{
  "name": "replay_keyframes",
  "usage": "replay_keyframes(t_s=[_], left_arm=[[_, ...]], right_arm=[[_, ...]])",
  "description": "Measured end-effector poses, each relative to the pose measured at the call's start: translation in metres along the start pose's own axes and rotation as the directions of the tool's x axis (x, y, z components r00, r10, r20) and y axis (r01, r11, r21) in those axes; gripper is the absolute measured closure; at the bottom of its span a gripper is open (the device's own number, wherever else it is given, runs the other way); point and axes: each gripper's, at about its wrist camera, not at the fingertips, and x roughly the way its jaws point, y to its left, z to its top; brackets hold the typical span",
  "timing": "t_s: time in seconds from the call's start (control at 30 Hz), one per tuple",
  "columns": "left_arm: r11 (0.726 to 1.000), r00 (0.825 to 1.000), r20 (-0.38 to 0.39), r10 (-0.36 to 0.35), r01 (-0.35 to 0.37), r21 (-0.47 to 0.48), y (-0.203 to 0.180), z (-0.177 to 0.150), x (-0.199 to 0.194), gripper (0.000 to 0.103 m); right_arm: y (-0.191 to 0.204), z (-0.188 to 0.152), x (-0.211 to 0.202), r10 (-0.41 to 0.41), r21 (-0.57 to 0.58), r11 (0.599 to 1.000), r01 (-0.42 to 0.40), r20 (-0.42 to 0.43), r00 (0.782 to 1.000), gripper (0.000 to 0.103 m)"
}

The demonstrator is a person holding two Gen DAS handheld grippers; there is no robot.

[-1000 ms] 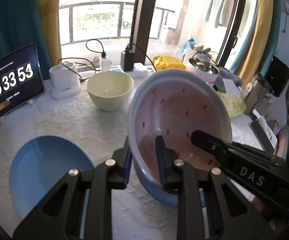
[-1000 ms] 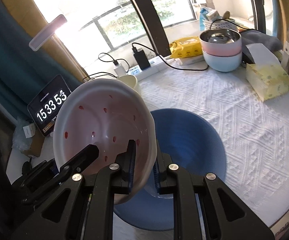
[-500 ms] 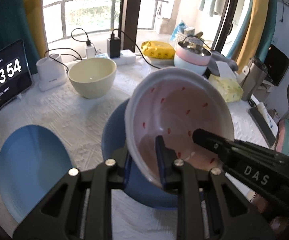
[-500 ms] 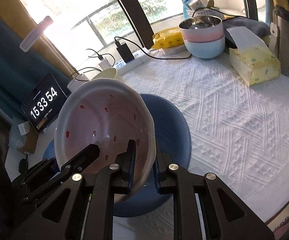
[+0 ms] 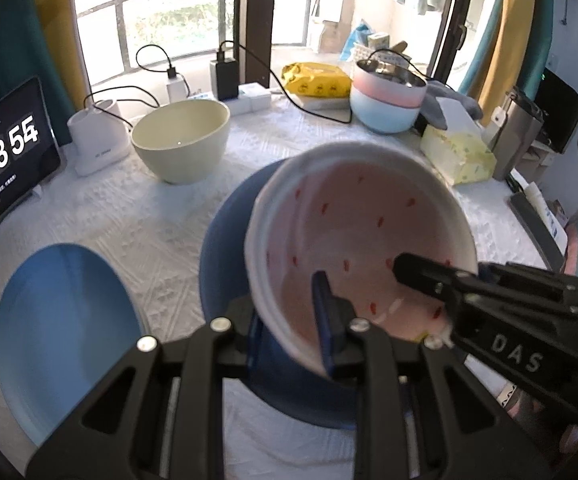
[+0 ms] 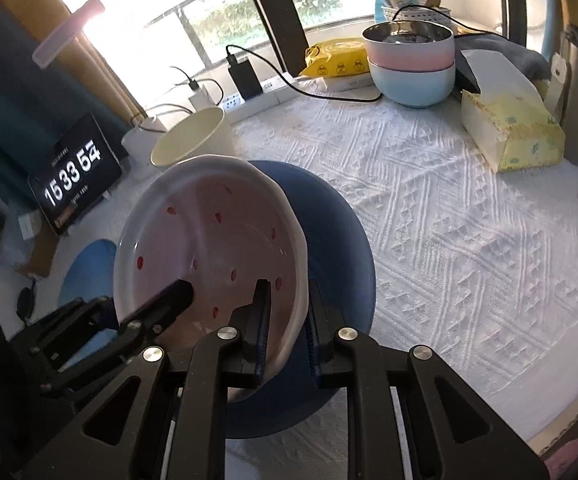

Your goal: Organize plates and bowls

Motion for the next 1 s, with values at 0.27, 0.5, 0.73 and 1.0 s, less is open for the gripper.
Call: replay_keyframes(t_s=[0.27, 0.5, 0.73, 1.0], left_arm=[[1.000, 1.000, 0.008, -0.002, 0.002, 0.002, 0.002, 0.000, -0.001, 0.079], [1.000, 1.000, 0.009, -0.009, 0.009, -0.005, 0.007, -0.002, 0.000, 0.079], [1.000, 1.000, 0.006, -0.027, 0.027, -0.013, 0.013, -0.004, 0.000, 0.079], [0.999, 0.999, 0.006, -0.039, 0.039, -0.017, 0.018, -0.006, -0.004, 0.079]], right_arm=[[0.009, 0.005, 0.007, -0.104, -0.110, 0.989, 0.101, -0.021, 0.994, 0.076], [0.022, 0.005, 0.014, -0.144, -0.211, 0.968, 0.136, -0.021, 0.989, 0.067], [0.026, 0.009, 0.014, -0.112, -0.232, 0.967, 0.102, -0.033, 0.993, 0.062], [0.028, 0.010, 0.012, -0.083, -0.244, 0.967, 0.069, -0.048, 0.995, 0.059]])
